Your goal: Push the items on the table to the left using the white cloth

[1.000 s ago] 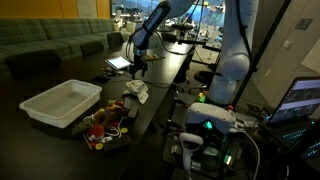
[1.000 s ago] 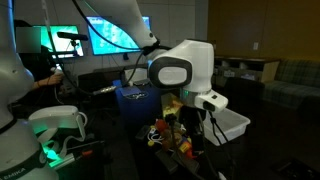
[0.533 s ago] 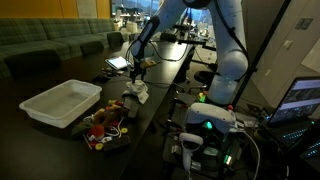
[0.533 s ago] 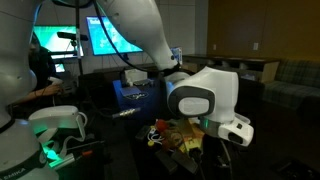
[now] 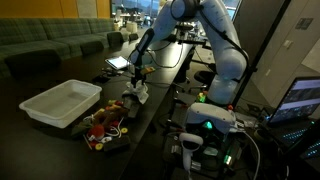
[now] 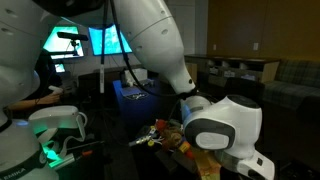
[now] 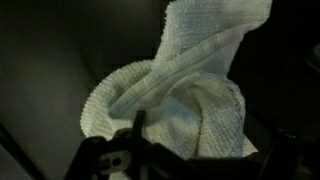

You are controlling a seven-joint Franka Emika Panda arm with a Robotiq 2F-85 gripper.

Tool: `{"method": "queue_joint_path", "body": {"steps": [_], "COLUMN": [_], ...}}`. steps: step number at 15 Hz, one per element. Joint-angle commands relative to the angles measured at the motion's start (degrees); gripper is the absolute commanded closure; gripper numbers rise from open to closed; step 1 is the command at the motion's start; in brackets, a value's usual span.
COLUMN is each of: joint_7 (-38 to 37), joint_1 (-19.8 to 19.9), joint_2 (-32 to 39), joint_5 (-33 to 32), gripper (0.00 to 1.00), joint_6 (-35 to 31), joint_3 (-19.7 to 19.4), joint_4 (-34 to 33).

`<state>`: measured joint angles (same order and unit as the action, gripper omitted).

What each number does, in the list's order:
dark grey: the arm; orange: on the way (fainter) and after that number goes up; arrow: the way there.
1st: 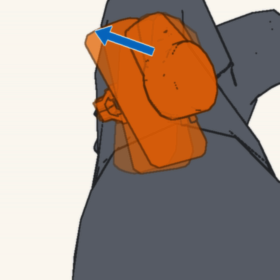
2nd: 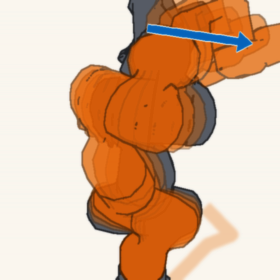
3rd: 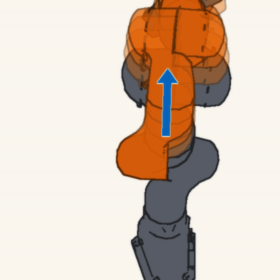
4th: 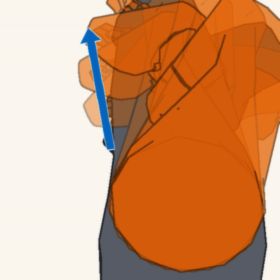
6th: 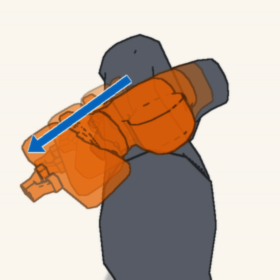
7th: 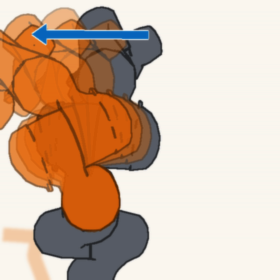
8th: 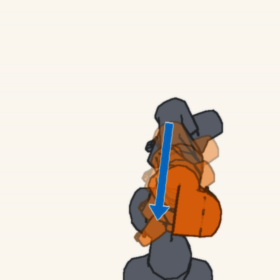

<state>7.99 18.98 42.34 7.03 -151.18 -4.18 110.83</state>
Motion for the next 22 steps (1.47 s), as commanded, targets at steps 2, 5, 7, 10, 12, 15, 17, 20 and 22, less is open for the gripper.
{"method": "queue_joint_path", "body": {"steps": [2,5,7,10,12,15,17,20,22], "joint_7": [1.01,-0.28,-0.8,-0.71,-0.6,-0.31,-0.08,0.34,1.1], "joint_1": [1.35,0.48,0.0,0.16,-0.02,0.01,0.21,0.33,0.45], "joint_2": [6.8,9.91,11.42,11.24,10.02,8.05,6.88,4.5,2.65], "joint_5": [0.56,-0.08,-0.67,-1.02,-1.43,-2.16,-2.33,-2.28,-1.96], "gripper": [0.0,0.0,0.0,0.29,0.37,0.61,0.77,0.98,1.0], "joint_6": [-0.43,-0.77,-0.3,1.12,1.24,0.96,0.63,-0.1,-0.4], "joint_3": [1.35,0.45,-0.33,-1.04,-1.73,-2.88,-3.37,-3.47,-2.56], "joint_4": [-5.99,-7.85,-8.86,-8.44,-6.64,-2.86,0.25,6.25,10.65]}}
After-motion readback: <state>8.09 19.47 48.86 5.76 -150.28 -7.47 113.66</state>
